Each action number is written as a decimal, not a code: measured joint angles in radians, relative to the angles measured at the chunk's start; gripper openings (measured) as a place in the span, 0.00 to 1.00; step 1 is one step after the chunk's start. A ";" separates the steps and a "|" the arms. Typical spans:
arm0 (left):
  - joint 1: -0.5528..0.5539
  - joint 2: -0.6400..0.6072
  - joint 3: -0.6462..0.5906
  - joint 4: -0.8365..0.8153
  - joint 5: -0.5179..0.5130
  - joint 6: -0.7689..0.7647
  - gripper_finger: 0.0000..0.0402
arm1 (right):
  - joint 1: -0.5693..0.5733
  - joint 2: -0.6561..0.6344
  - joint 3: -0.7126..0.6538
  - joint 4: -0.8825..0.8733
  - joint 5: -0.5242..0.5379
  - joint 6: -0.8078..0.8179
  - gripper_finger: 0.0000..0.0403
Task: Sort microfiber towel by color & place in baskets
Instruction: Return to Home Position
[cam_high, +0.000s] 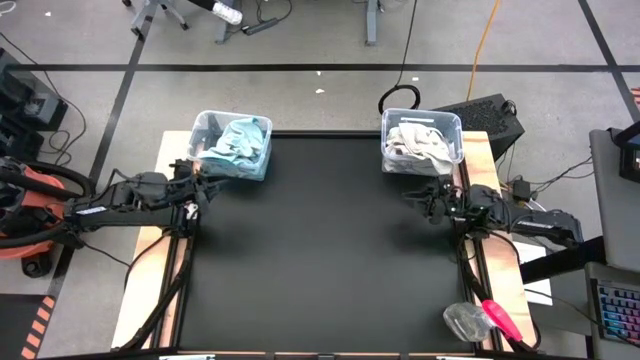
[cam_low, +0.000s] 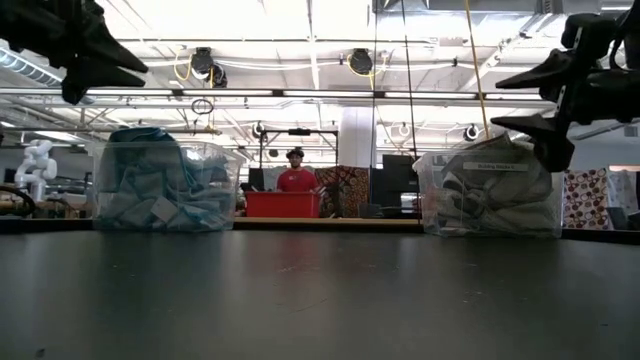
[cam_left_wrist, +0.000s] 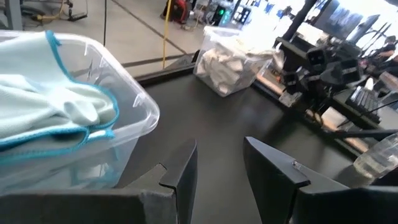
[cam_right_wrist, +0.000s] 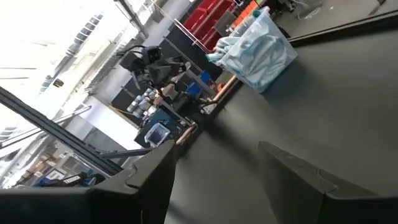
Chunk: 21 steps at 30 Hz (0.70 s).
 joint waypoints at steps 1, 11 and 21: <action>0.000 0.000 0.000 -0.012 0.000 -0.001 0.34 | 0.009 0.007 -0.002 0.007 0.011 0.000 0.54; 0.000 0.000 0.000 -0.084 -0.001 -0.026 0.34 | 0.041 0.103 -0.002 0.004 0.005 -0.002 0.54; 0.000 0.000 0.000 -0.083 0.028 -0.026 0.34 | 0.055 0.128 -0.003 0.057 -0.235 0.005 0.54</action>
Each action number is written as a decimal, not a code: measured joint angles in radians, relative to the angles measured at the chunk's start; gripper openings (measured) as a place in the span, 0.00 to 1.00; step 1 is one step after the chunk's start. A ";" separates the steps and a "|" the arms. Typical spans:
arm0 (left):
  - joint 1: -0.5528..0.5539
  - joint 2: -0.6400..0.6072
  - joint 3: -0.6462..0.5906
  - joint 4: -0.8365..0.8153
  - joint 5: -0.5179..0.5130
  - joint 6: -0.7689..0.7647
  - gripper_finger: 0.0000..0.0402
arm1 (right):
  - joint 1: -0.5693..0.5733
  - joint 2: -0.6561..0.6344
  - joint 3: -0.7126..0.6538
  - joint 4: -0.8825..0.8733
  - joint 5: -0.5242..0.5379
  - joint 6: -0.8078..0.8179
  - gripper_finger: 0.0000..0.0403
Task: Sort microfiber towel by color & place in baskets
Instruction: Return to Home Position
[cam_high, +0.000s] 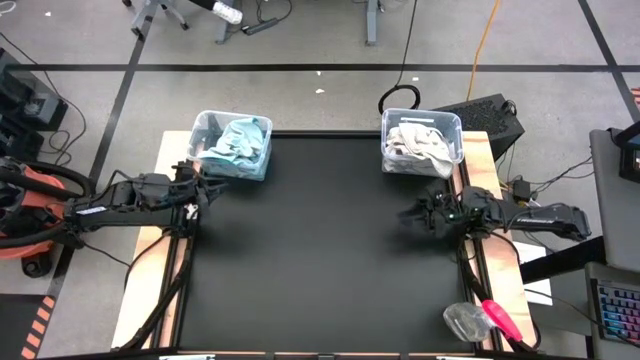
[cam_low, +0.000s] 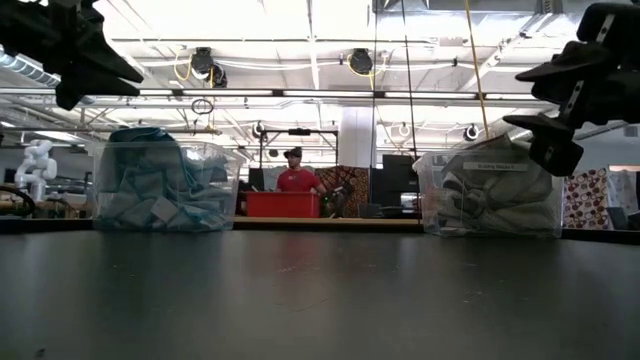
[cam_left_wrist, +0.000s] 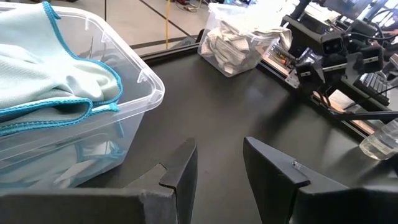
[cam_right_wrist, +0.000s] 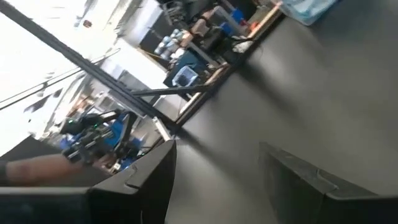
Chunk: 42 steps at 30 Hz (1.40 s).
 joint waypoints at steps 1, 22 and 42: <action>0.000 0.000 0.000 0.000 0.001 0.000 0.34 | 0.006 0.000 0.000 0.006 -0.001 -0.002 0.54; 0.000 0.000 0.000 0.003 0.003 0.001 0.34 | 0.021 0.010 0.000 -0.029 0.083 -0.014 0.54; 0.000 0.000 0.001 0.003 0.003 0.002 0.34 | 0.021 0.010 0.000 -0.028 0.235 -0.030 0.54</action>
